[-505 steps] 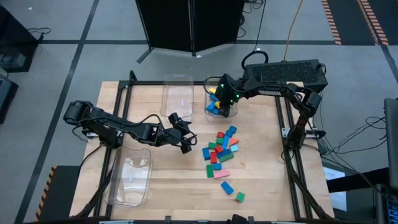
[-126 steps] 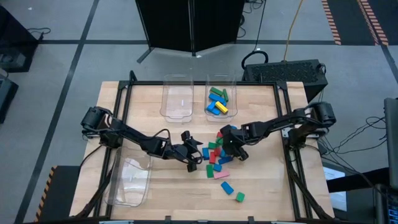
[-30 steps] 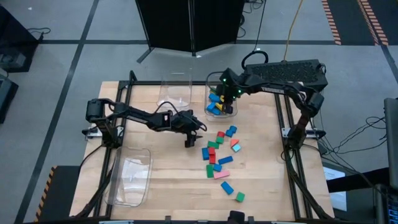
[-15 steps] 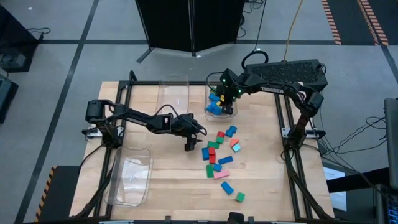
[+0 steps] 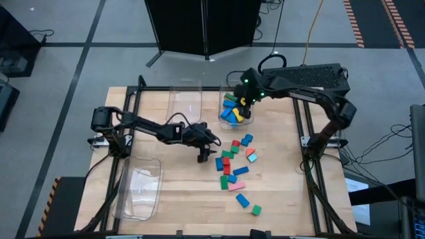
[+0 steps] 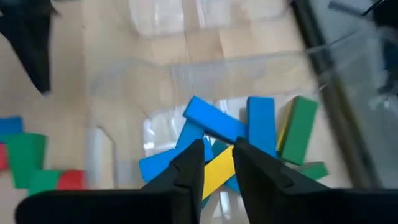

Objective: Sort blocks by size
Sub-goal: Put the dark blue rectangular block into the top right transparent bin

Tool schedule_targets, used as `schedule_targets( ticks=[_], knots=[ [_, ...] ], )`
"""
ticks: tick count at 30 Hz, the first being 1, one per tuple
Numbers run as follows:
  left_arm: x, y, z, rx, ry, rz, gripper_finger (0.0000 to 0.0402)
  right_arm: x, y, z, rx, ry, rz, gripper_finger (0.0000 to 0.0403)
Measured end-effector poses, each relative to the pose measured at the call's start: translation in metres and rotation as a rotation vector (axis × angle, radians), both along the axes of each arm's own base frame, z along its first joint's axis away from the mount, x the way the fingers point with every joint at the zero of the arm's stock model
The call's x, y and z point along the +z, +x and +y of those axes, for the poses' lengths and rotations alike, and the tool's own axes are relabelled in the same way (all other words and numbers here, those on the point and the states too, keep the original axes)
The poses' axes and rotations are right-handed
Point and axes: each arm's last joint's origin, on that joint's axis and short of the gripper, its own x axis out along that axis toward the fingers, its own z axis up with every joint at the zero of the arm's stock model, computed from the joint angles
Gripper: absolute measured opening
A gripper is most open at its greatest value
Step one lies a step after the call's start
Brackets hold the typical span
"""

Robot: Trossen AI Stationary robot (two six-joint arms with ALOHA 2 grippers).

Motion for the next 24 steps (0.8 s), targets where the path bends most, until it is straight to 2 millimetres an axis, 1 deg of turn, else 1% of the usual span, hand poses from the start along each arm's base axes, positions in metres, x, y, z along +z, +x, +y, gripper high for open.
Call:
schedule_targets(
  ticks=[4,8,12,18,21,24],
  knots=[
    [0.002,0.001,-0.007,-0.022,0.001,-0.02,0.0297,0.026,-0.012,0.017,0.0,-0.005,-0.043,0.0063],
    [0.003,0.003,-0.016,-0.048,0.005,-0.037,0.0297,0.04,-0.018,0.039,0.025,0.023,-0.044,0.0056],
    [0.004,0.003,-0.023,-0.068,0.005,-0.05,0.0297,0.044,-0.018,0.06,0.063,0.057,-0.021,0.0054],
    [0.004,0.003,-0.033,-0.081,0.017,-0.057,0.0297,0.044,-0.009,0.088,0.126,0.086,-0.009,0.0054],
    [0.005,0.004,-0.037,-0.079,0.027,-0.069,0.0297,0.044,-0.004,0.102,0.154,0.073,0.0,0.0054],
    [0.006,0.004,-0.039,-0.076,0.034,-0.07,0.0297,0.044,-0.001,0.114,0.145,0.021,0.023,0.0054]
  ],
)
